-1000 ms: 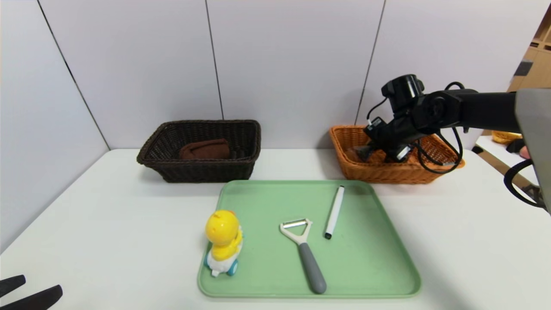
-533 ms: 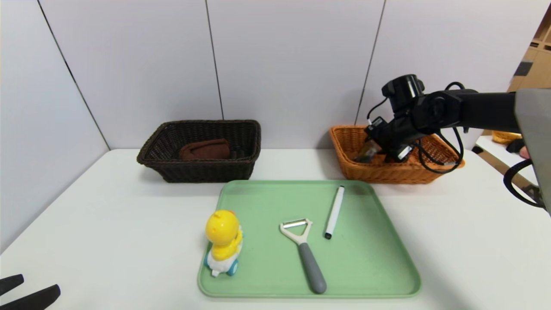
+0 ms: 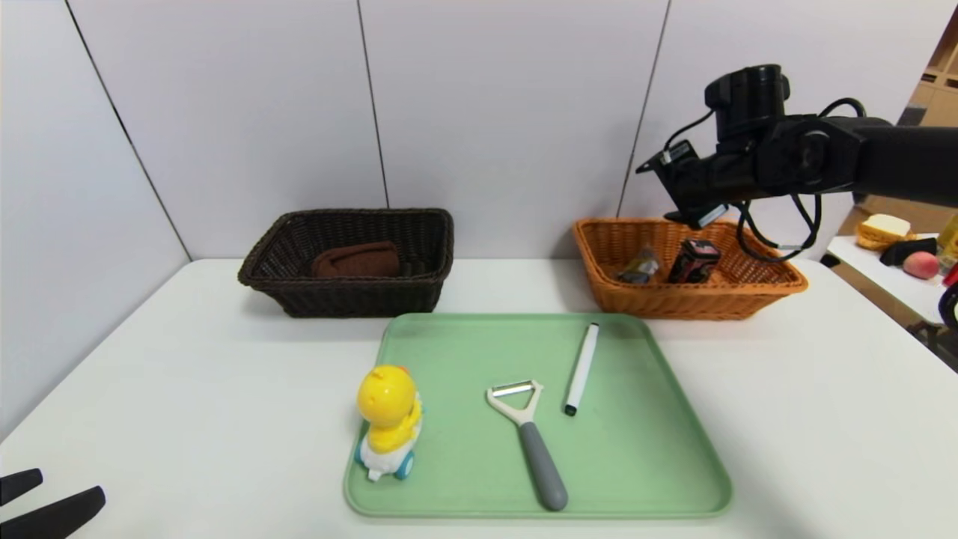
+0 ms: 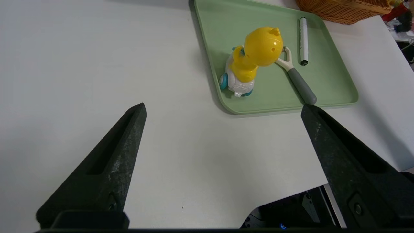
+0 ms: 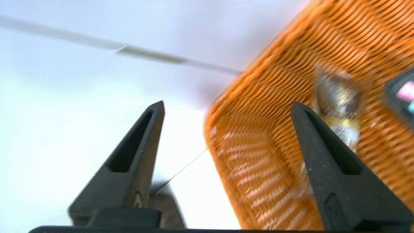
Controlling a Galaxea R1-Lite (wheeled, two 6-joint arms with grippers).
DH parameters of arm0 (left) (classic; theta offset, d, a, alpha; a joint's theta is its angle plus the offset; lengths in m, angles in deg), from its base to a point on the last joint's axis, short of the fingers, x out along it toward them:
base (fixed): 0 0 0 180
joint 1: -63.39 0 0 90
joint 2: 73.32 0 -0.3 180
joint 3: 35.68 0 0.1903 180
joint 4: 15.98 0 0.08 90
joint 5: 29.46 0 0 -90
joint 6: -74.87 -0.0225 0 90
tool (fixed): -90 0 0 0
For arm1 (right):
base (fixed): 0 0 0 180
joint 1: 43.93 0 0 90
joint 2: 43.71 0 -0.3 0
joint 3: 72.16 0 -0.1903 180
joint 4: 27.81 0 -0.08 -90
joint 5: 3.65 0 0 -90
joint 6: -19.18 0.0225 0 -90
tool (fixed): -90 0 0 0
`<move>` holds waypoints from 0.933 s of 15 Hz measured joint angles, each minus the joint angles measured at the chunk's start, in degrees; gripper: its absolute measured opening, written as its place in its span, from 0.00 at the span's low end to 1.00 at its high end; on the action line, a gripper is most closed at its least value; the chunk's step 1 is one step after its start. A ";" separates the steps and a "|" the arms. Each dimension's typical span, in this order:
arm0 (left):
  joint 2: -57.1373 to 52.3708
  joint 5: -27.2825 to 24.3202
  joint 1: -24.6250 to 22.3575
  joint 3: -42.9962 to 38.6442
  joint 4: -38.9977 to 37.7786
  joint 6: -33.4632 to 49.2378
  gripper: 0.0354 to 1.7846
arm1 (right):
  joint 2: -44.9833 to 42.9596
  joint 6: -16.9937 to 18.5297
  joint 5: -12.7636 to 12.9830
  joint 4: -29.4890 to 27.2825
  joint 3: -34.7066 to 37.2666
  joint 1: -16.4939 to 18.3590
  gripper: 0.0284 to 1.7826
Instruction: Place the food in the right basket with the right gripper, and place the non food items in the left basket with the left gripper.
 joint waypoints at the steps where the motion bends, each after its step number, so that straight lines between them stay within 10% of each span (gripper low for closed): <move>1: 0.32 0.00 0.00 0.13 -0.71 0.05 0.94 | -0.85 -0.11 -0.13 -1.24 0.01 -0.02 0.79; 7: 2.96 1.79 0.00 0.61 -3.83 -2.84 0.94 | -7.19 -6.56 -1.88 -5.75 0.17 -0.99 0.88; 11: 4.52 3.28 0.05 -4.45 -12.25 -5.90 0.94 | -14.43 -19.10 -10.54 -9.59 0.21 -3.33 0.91; 14: 7.18 2.78 0.07 -7.91 -18.52 -8.66 0.94 | -16.97 -32.52 -5.97 -9.90 0.32 -5.64 0.93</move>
